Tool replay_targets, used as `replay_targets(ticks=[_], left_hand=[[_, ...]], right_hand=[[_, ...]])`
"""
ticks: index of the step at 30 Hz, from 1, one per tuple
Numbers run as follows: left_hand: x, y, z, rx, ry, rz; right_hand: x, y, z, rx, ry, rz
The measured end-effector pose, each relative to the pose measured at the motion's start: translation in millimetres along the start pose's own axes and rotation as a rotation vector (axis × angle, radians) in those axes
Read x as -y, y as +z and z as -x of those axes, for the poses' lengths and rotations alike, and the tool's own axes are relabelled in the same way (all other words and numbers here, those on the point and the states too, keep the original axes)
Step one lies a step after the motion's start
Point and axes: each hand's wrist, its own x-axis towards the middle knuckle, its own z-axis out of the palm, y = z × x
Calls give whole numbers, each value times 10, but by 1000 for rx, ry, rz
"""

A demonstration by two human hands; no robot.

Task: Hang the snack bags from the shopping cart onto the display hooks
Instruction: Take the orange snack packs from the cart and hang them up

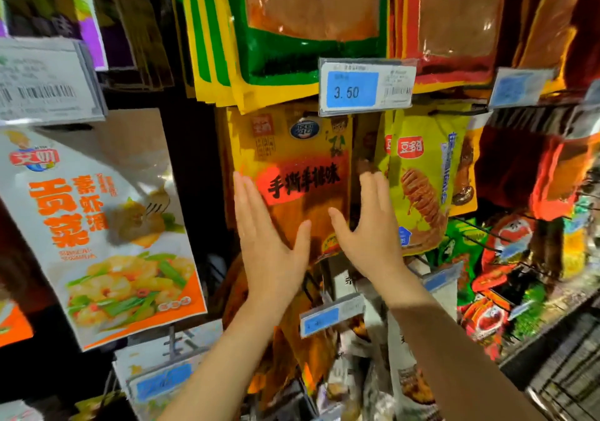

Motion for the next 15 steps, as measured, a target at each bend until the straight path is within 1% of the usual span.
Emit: replay_targets(ticks=[2, 3, 4, 7, 9, 11, 12, 13, 14, 15], left_hand=[[-98, 90, 59, -28, 120, -88], [-121, 147, 35, -64, 133, -138], [-147, 182, 11, -105, 104, -195], [-200, 242, -76, -272, -57, -329], [-238, 326, -67, -317, -34, -426], [-344, 551, 2, -272, 105, -508], [-417, 714, 51, -224, 176, -505], [-487, 889, 100, -166, 212, -458], [-566, 1048, 134, -102, 209, -361], [-645, 1189, 146, -27, 166, -237]], right_hand=[[-123, -83, 39, -106, -185, 12], [-244, -132, 24, -142, -231, -9], [-393, -191, 6, -159, -213, -56], [-892, -457, -184, -246, -42, -209], [-1239, -591, -287, -278, 33, -268], [-1512, -639, -388, -280, 111, -334], [-1595, -642, -436, -252, 151, -363], [-1669, -622, -484, -201, 195, -392], [-1733, -596, -529, -137, 227, -427], [-1788, -575, -577, -75, 258, -471]])
